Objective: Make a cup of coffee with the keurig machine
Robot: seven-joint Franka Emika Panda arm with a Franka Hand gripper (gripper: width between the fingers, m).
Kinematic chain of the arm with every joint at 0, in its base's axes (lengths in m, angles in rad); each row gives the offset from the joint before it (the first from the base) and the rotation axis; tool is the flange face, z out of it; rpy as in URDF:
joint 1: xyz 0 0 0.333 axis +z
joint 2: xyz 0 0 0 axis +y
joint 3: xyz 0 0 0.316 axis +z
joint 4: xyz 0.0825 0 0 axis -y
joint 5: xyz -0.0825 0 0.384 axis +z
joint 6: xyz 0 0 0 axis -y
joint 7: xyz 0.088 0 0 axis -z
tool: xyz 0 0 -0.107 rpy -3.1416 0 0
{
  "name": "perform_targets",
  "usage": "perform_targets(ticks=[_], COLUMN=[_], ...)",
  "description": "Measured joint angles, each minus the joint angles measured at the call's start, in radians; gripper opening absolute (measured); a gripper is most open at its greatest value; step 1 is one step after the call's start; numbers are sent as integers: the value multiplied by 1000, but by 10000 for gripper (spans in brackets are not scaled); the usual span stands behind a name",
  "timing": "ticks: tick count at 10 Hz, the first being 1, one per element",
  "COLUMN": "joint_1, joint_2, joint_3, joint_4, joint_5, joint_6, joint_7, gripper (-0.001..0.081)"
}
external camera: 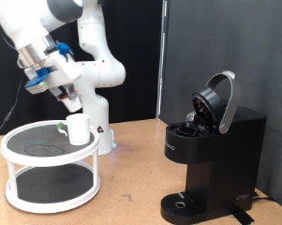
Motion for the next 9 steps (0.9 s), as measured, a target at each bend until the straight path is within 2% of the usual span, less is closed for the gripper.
perform_targets(ticks=[1,2,4,7,9], joint_1=[-1,0,13,48,66], joint_2=[0,0,0,1,0], joint_3=[-1,-1,7,59,106], joint_4=[-2,-6,-5,9,19], joint_5=[0,42,174,291,337], joint_6=[0,-2,-29,-56,-38], joint_7=[-6,1,51,176,238], gripper=[388,388,388,388,388])
